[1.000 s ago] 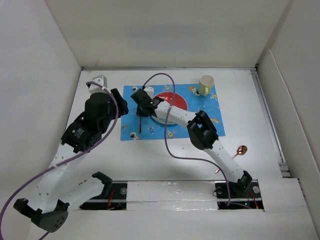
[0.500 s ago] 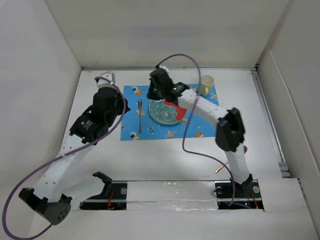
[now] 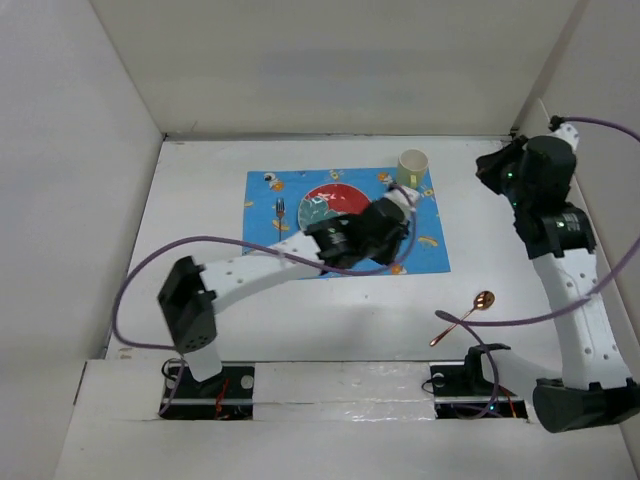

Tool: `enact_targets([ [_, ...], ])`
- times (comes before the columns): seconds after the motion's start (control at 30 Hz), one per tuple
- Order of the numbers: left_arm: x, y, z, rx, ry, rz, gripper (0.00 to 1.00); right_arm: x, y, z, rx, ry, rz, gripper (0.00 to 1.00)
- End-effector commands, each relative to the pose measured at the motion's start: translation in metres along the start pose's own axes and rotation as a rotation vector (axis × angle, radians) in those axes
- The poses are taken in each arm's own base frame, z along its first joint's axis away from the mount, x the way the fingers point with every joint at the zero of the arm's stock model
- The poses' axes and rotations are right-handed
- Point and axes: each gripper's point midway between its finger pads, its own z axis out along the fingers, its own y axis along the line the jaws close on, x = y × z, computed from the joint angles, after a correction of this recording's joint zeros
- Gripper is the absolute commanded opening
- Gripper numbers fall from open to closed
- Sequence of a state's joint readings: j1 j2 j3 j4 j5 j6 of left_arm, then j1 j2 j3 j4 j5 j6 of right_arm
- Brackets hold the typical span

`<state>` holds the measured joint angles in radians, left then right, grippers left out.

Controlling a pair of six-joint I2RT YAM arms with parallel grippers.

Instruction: Set the dinner table for one person

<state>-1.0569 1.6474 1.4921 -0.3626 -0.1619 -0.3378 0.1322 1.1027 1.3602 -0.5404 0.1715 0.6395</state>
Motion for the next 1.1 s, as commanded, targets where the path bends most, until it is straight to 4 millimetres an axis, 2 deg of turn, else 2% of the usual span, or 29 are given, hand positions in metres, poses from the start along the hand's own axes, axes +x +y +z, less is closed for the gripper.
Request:
enact_targets([
  [0.0, 0.017, -0.055, 0.025, 0.097, 0.045, 0.091, 0.25, -0.044, 0.014, -0.045, -0.069, -0.054, -0.014, 0.0],
  [0.03, 0.012, -0.075, 0.026, 0.147, 0.038, 0.111, 0.3, -0.043, 0.012, -0.052, -0.063, -0.034, -0.015, 0.02],
  [0.07, 0.018, -0.087, 0.031, 0.168, 0.052, 0.136, 0.38, -0.045, 0.018, -0.058, -0.091, -0.026, -0.011, 0.04],
  [0.1, 0.036, -0.095, 0.047, 0.168, 0.094, 0.164, 0.41, -0.052, 0.02, -0.067, -0.106, -0.04, -0.008, 0.07],
  [0.13, 0.037, -0.115, 0.047, 0.203, 0.09, 0.194, 0.43, -0.054, 0.028, -0.076, -0.144, -0.035, -0.003, 0.12],
  [0.17, 0.042, -0.124, 0.051, 0.221, 0.099, 0.207, 0.46, -0.055, 0.034, -0.083, -0.177, -0.029, 0.002, 0.15],
  [0.2, 0.058, -0.128, 0.064, 0.224, 0.133, 0.223, 0.47, -0.057, 0.039, -0.091, -0.203, -0.033, 0.002, 0.17],
  [0.27, 0.064, -0.15, 0.069, 0.281, 0.14, 0.24, 0.48, -0.058, 0.05, -0.103, -0.257, -0.004, -0.002, 0.23],
  [0.3, 0.076, -0.152, 0.081, 0.282, 0.168, 0.247, 0.49, -0.057, 0.055, -0.107, -0.277, 0.01, -0.007, 0.25],
  [0.33, 0.08, -0.163, 0.09, 0.299, 0.17, 0.261, 0.51, -0.054, 0.063, -0.116, -0.321, 0.041, -0.026, 0.28],
  [0.37, 0.076, -0.173, 0.085, 0.317, 0.154, 0.266, 0.51, -0.054, 0.067, -0.118, -0.343, 0.049, -0.033, 0.28],
  [0.4, 0.086, -0.173, 0.099, 0.308, 0.17, 0.274, 0.52, -0.054, 0.07, -0.121, -0.361, 0.055, -0.04, 0.29],
  [0.43, 0.078, -0.186, 0.098, 0.33, 0.146, 0.273, 0.53, -0.053, 0.072, -0.125, -0.376, 0.063, -0.049, 0.3],
  [0.47, 0.081, -0.193, 0.101, 0.359, 0.159, 0.273, 0.53, -0.055, 0.076, -0.131, -0.394, 0.06, -0.053, 0.3],
  [0.5, 0.095, -0.2, 0.11, 0.365, 0.179, 0.284, 0.53, -0.055, 0.076, -0.132, -0.391, 0.064, -0.054, 0.3],
  [0.53, 0.085, -0.207, 0.111, 0.374, 0.15, 0.279, 0.53, -0.053, 0.076, -0.133, -0.39, 0.075, -0.059, 0.3],
  [0.57, 0.09, -0.212, 0.114, 0.381, 0.152, 0.286, 0.53, -0.05, 0.079, -0.135, -0.401, 0.086, -0.064, 0.3],
  [0.6, 0.096, -0.213, 0.122, 0.38, 0.164, 0.289, 0.53, -0.048, 0.078, -0.135, -0.398, 0.095, -0.063, 0.3],
  [0.67, 0.098, -0.221, 0.127, 0.389, 0.148, 0.289, 0.53, -0.042, 0.08, -0.136, -0.414, 0.118, -0.067, 0.3],
  [0.77, 0.11, -0.22, 0.144, 0.37, 0.159, 0.278, 0.53, -0.035, 0.082, -0.139, -0.434, 0.148, -0.071, 0.3],
  [0.83, 0.131, -0.219, 0.162, 0.359, 0.194, 0.272, 0.53, -0.031, 0.088, -0.144, -0.461, 0.162, -0.082, 0.3],
  [0.93, 0.134, -0.219, 0.168, 0.351, 0.196, 0.262, 0.52, -0.027, 0.089, -0.145, -0.47, 0.176, -0.087, 0.3],
  [0.97, 0.14, -0.212, 0.176, 0.313, 0.197, 0.264, 0.52, -0.027, 0.089, -0.145, -0.47, 0.176, -0.086, 0.3],
  [1.07, 0.154, -0.201, 0.183, 0.272, 0.226, 0.27, 0.48, -0.024, 0.09, -0.145, -0.472, 0.183, -0.092, 0.3],
])
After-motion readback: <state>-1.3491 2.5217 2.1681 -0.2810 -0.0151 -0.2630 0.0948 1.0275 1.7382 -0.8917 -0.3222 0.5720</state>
